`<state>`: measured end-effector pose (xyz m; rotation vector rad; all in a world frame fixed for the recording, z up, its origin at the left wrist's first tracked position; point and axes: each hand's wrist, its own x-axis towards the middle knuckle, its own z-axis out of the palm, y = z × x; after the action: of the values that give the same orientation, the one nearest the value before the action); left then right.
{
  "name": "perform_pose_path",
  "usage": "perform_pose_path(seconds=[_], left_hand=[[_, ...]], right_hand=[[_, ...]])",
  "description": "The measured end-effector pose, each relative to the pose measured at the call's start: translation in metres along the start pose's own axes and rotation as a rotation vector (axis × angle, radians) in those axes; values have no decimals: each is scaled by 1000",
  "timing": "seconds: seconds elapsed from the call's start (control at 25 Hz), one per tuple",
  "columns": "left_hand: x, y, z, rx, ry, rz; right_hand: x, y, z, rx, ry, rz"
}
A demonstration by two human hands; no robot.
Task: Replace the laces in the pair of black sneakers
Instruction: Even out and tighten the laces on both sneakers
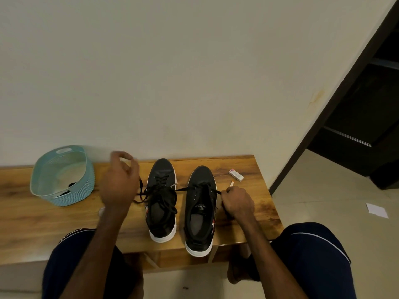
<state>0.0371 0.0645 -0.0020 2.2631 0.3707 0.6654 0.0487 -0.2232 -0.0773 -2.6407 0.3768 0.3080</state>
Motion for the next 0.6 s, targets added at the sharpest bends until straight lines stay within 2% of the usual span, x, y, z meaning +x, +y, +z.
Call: perform_pose_path(seconds=[0.08, 0.12, 0.16, 0.24, 0.32, 0.48, 0.52, 0.56, 0.6], left_hand=[[-6, -11, 9, 496, -415, -105], [-9, -11, 13, 635, -515, -105], [-12, -8, 15, 716, -546, -85], [-15, 0, 17, 786, -505, -11], [-20, 7, 22, 710, -544, 87], [-40, 34, 29, 29, -883, 212], [-46, 39, 32, -54, -932, 227], [-52, 43, 36, -19, -966, 273], [-57, 43, 43, 122, -968, 354]], right_hand=[[2, 7, -10, -23, 30, 78], [2, 11, -16, -39, 49, 101], [2, 14, -24, -57, 61, 111], [3, 16, -35, -76, 51, 104], [5, 18, -41, -20, 19, 64], [5, 21, -54, 192, 12, 1], [5, 22, -60, 222, 11, -8], [3, 23, -64, 230, 16, -19], [3, 26, -68, 217, 28, -32]])
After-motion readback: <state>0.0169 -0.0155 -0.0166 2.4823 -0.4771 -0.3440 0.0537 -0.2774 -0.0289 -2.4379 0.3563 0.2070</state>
